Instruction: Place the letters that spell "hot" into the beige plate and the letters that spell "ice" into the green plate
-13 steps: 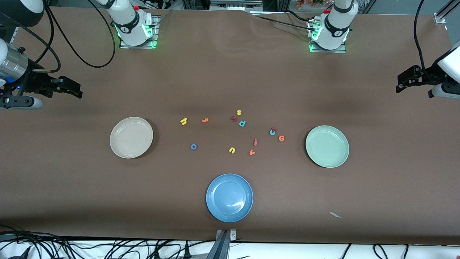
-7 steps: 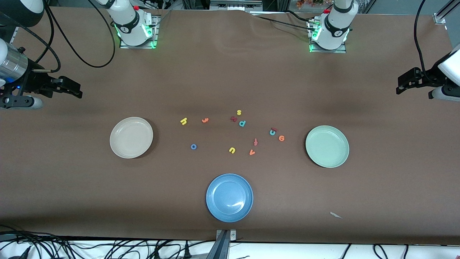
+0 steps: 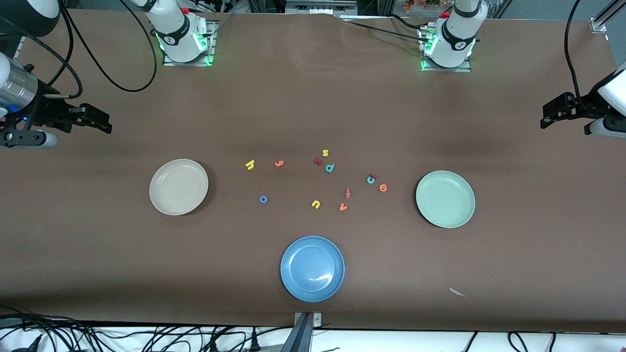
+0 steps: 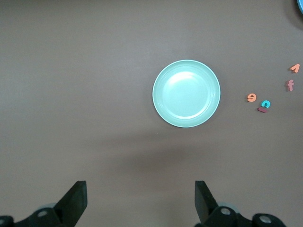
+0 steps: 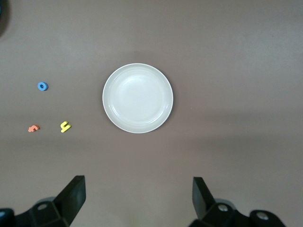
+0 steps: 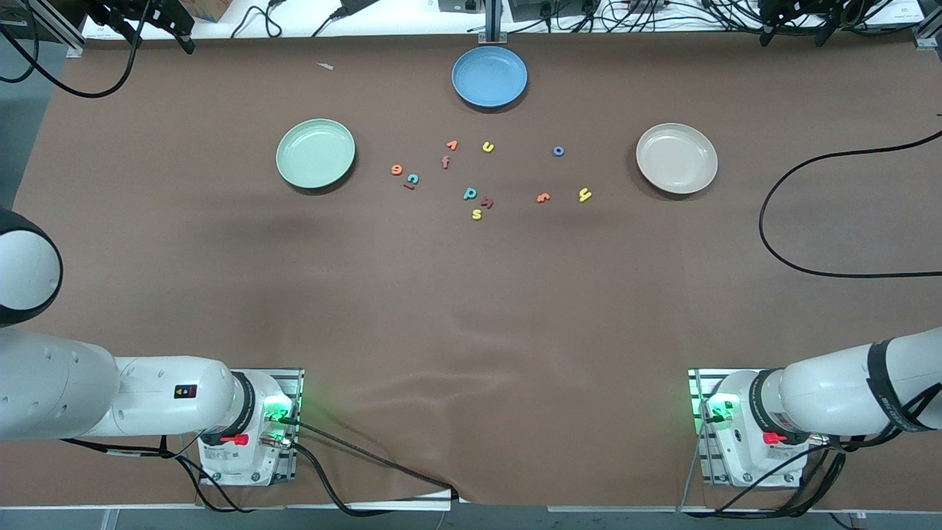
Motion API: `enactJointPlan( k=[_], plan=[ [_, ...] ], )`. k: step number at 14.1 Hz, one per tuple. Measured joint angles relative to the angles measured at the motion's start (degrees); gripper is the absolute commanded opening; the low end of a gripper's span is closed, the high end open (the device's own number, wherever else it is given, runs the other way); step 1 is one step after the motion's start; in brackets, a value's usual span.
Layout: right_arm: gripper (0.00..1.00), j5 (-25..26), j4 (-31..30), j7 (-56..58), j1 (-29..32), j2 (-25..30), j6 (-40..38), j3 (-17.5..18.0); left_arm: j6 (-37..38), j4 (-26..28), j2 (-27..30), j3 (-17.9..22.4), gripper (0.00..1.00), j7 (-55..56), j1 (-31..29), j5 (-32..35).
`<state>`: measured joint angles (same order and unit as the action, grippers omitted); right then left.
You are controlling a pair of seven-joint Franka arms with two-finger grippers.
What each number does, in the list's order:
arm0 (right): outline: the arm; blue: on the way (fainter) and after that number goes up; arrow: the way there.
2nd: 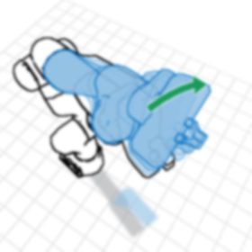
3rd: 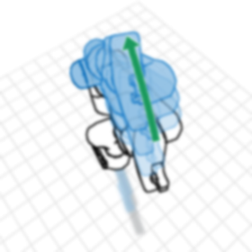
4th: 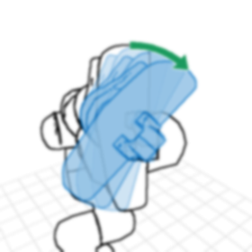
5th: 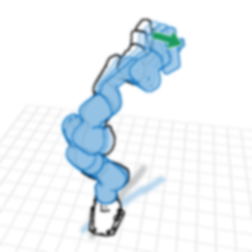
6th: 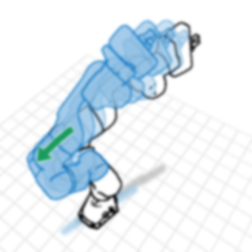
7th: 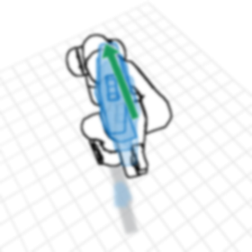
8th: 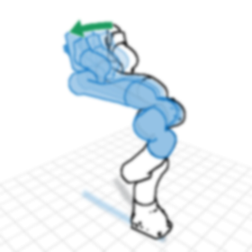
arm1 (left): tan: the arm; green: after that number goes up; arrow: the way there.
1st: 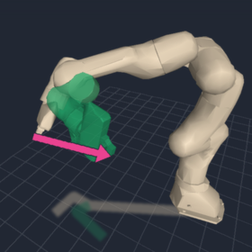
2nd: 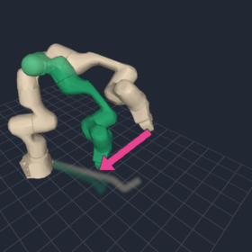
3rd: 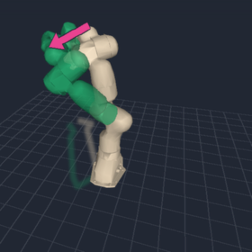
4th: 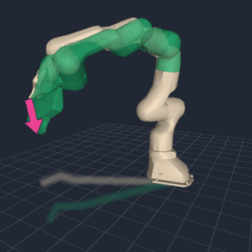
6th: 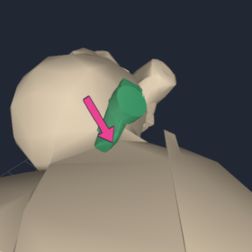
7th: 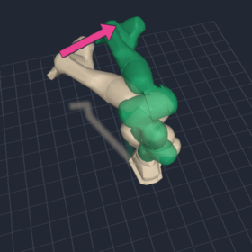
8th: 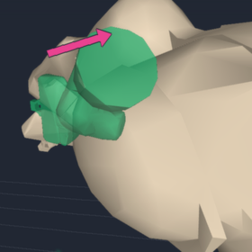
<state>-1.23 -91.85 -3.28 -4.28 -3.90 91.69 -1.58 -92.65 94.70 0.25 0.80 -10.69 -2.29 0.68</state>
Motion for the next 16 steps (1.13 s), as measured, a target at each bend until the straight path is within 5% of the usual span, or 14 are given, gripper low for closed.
enactJointPlan(
  k=[16],
  plan=[
    [1.0,0.01,0.0,0.0,0.0,-0.38,1.37,-0.02,0.02,0.0,-0.12,0.0,1.0,0.0,-0.22,0.0]
  ],
)
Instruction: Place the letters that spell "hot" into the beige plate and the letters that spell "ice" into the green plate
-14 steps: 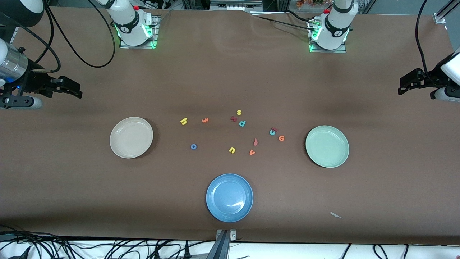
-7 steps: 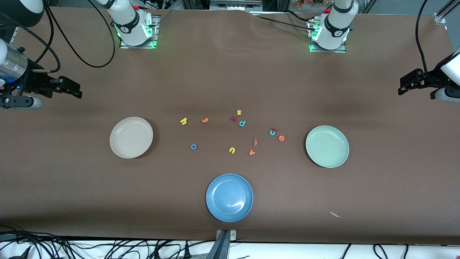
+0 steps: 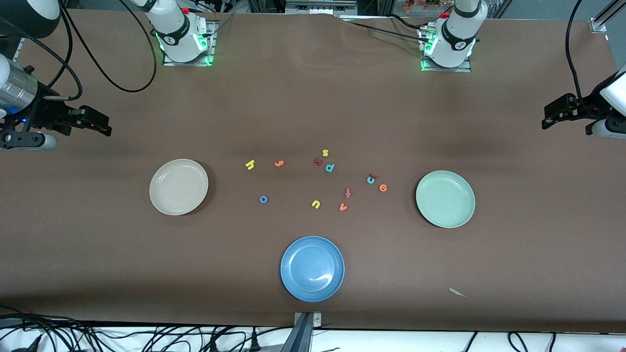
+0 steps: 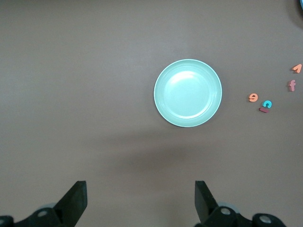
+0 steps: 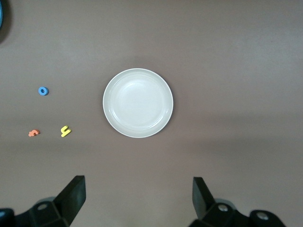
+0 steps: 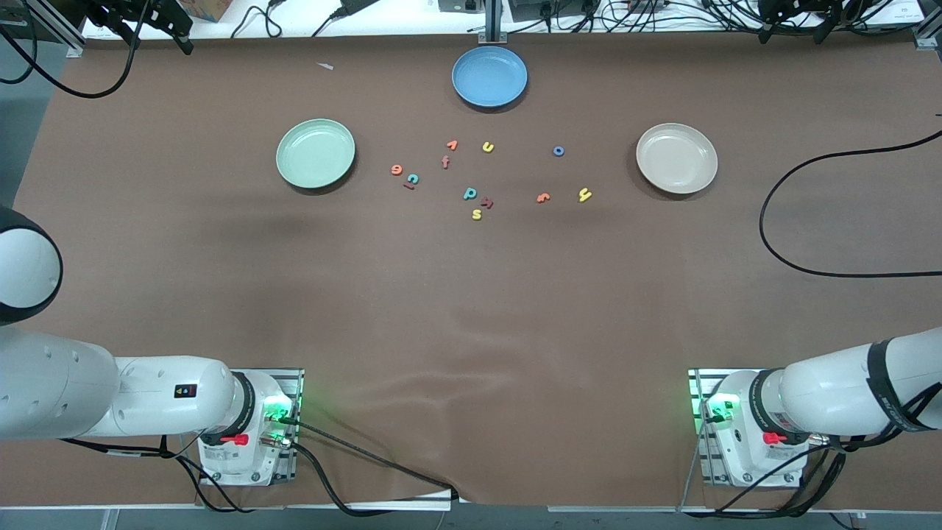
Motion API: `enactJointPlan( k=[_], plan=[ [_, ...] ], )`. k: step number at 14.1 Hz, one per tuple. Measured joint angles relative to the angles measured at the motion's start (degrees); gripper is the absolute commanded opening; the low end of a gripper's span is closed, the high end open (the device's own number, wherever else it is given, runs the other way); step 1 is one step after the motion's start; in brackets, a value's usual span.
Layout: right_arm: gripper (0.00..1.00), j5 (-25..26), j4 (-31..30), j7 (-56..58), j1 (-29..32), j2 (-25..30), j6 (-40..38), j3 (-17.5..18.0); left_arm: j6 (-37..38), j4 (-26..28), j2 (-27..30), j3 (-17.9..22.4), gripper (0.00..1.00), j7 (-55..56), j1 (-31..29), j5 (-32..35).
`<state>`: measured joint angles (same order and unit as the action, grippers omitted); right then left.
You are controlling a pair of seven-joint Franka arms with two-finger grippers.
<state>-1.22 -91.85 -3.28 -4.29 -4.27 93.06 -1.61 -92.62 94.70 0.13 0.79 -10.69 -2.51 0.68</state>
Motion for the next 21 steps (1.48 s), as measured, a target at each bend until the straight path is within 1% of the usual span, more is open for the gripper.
enactJointPlan(
  k=[9,21],
  plan=[
    [1.0,0.0,0.03,0.0,-0.18,-0.28,0.78,0.01,0.0,0.0,-0.41,0.04,1.0,-0.04,-1.04,0.0],
    [1.0,0.0,0.05,0.0,-0.31,-0.29,1.2,-0.01,0.01,-0.16,-0.68,-1.45,1.0,-0.56,-0.71,0.42]
  ],
)
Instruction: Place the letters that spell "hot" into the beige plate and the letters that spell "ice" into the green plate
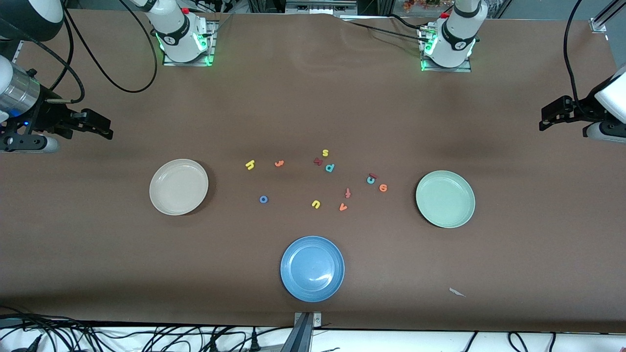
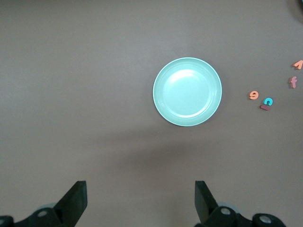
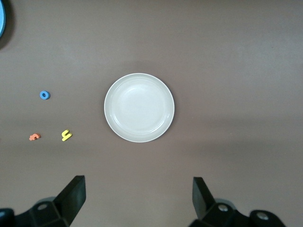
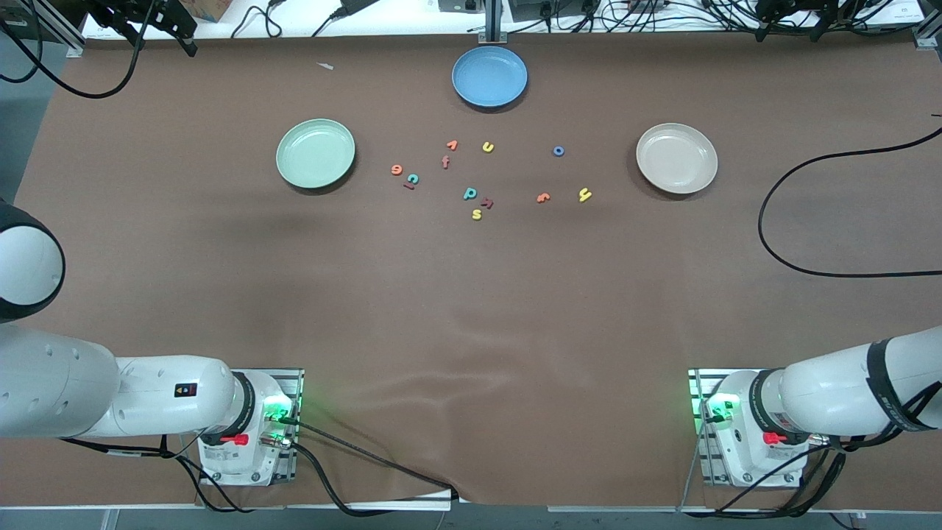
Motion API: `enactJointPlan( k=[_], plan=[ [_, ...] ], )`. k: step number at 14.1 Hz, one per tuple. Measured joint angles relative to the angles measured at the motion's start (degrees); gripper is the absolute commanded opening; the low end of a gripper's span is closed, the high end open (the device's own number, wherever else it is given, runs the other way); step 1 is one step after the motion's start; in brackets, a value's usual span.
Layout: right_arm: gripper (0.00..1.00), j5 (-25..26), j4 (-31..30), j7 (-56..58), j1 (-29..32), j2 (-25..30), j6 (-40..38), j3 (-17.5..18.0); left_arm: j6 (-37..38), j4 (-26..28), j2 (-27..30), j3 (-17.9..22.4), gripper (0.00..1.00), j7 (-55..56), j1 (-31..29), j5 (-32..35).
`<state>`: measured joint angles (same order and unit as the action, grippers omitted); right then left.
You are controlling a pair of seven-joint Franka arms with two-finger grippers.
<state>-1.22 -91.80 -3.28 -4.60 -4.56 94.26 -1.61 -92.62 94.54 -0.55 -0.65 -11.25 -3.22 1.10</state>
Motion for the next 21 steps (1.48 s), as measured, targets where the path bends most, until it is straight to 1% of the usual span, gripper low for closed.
enactJointPlan(
  k=[9,12,21],
  plan=[
    [1.0,0.01,0.01,0.0,0.1,0.0,0.55,-0.11,0.0,-0.07,0.0,-0.32,1.0,-0.21,0.03,0.02],
    [1.0,0.01,0.01,0.0,0.11,0.0,0.87,-0.18,0.0,-0.07,-0.08,-1.06,1.0,-0.23,0.12,0.02],
    [1.0,0.05,0.01,0.0,0.11,-0.01,1.73,-0.21,0.01,-0.07,-0.63,-1.05,1.0,-0.23,0.01,0.02]
  ],
)
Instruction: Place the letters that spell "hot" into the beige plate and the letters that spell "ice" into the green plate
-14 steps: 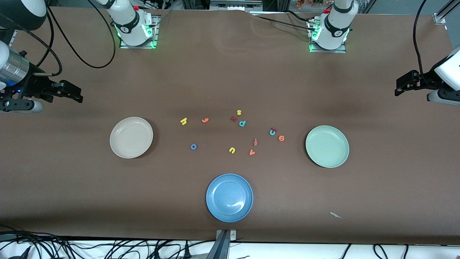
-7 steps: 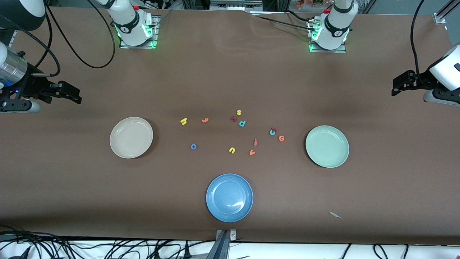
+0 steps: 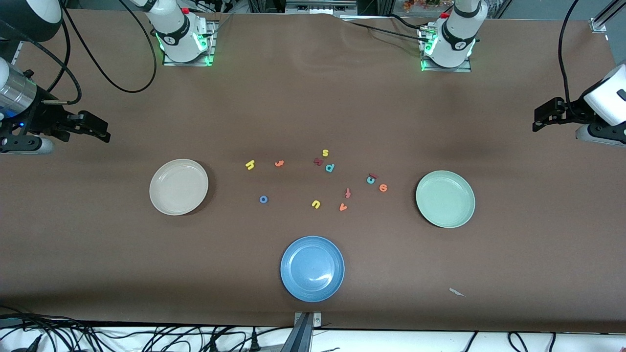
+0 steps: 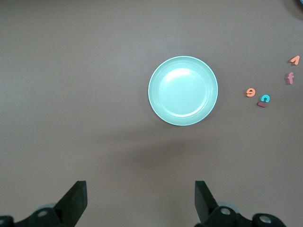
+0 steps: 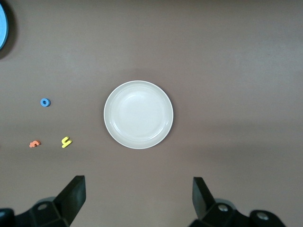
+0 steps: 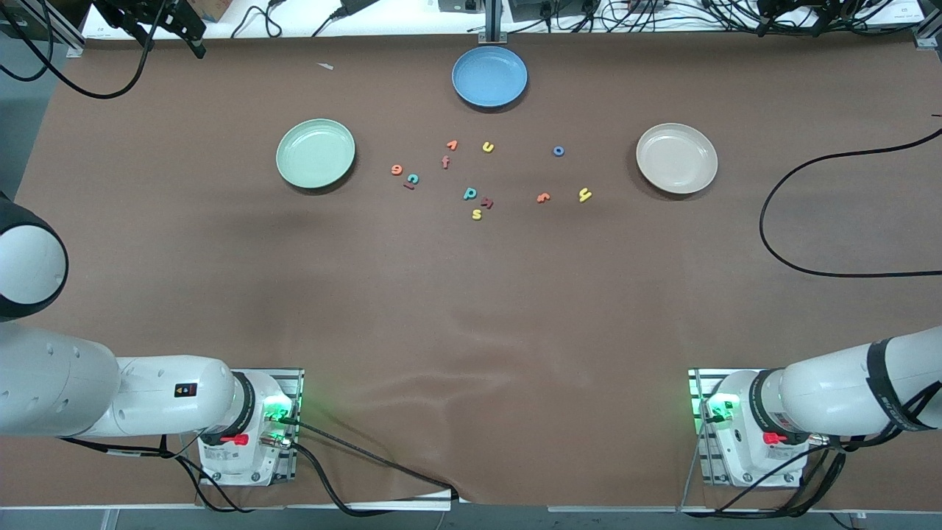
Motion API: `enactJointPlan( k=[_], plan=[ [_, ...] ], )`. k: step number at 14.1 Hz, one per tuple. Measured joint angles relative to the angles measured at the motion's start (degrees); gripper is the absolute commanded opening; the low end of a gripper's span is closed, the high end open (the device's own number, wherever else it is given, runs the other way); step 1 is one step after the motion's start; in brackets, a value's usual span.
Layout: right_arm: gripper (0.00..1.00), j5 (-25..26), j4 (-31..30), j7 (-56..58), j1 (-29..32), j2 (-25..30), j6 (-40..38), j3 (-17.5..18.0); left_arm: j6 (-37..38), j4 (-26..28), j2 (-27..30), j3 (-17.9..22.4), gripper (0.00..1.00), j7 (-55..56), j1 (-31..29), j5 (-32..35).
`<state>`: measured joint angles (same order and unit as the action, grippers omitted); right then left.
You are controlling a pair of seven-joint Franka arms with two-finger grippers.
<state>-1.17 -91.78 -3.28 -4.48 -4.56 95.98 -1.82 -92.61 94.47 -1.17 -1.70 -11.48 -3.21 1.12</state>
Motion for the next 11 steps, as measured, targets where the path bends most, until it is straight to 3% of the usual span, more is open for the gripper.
enactJointPlan(
  k=[11],
  plan=[
    [1.0,0.19,0.0,0.0,0.02,-0.06,0.04,-0.09,0.03,0.01,-1.33,-0.73,1.0,0.0,0.22,0.0]
  ],
)
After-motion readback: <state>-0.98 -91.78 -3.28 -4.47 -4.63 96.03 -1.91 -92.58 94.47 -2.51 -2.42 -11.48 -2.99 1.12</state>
